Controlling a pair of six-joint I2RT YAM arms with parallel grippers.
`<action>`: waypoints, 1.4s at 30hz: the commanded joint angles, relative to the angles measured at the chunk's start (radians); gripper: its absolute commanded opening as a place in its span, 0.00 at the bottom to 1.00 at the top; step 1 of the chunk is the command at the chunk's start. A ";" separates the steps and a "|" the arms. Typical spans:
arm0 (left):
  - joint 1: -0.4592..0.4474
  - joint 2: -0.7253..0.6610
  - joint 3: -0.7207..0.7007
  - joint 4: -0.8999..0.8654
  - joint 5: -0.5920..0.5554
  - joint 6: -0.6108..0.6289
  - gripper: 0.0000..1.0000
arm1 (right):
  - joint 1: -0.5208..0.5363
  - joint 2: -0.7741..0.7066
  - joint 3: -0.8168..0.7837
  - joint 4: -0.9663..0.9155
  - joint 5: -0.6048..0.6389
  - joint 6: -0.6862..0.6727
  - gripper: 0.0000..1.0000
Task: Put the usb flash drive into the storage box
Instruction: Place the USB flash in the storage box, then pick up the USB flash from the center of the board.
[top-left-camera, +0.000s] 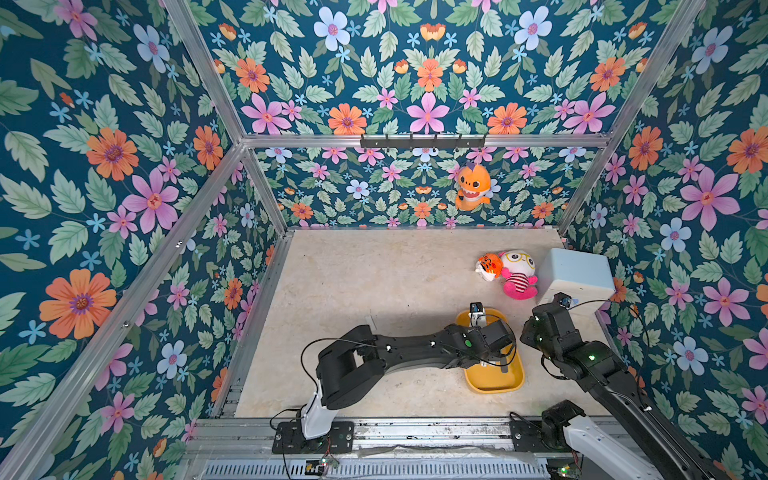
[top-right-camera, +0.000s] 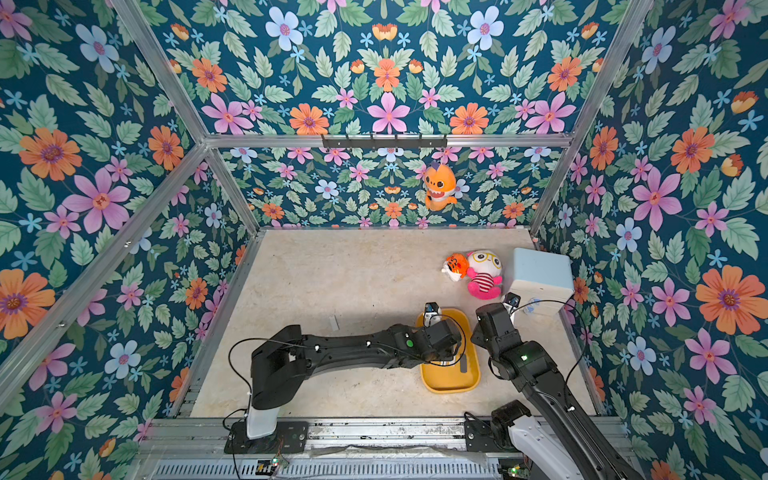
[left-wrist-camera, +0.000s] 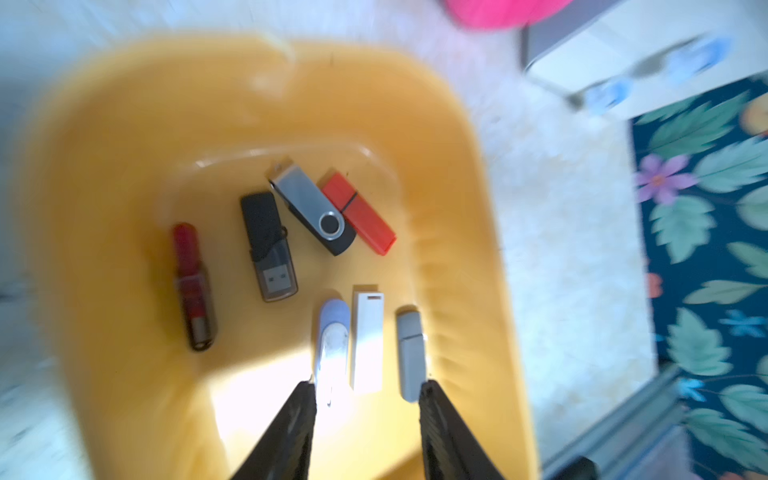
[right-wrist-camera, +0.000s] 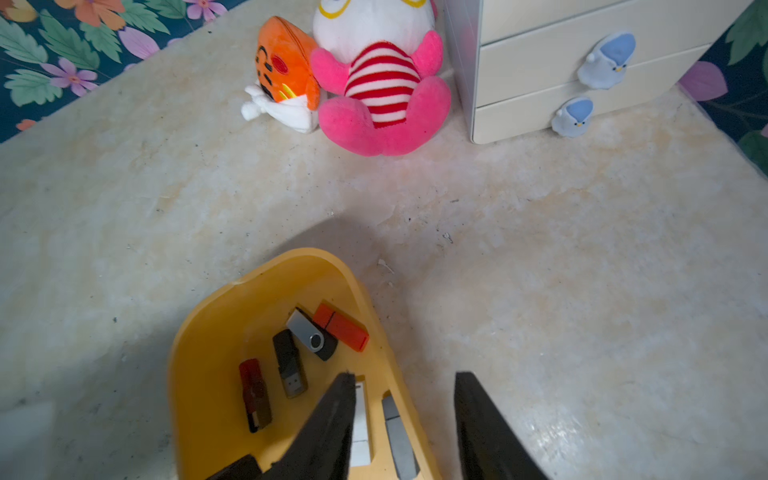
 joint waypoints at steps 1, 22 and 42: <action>0.015 -0.116 -0.057 -0.077 -0.100 0.057 0.47 | 0.000 0.010 0.045 0.013 -0.068 -0.037 0.46; 0.518 -1.167 -0.592 -0.638 -0.352 0.157 0.51 | 0.541 0.992 0.632 0.221 -0.215 0.058 0.49; 0.516 -1.246 -0.633 -0.608 -0.371 0.166 0.53 | 0.619 1.706 1.464 -0.077 -0.247 -0.050 0.51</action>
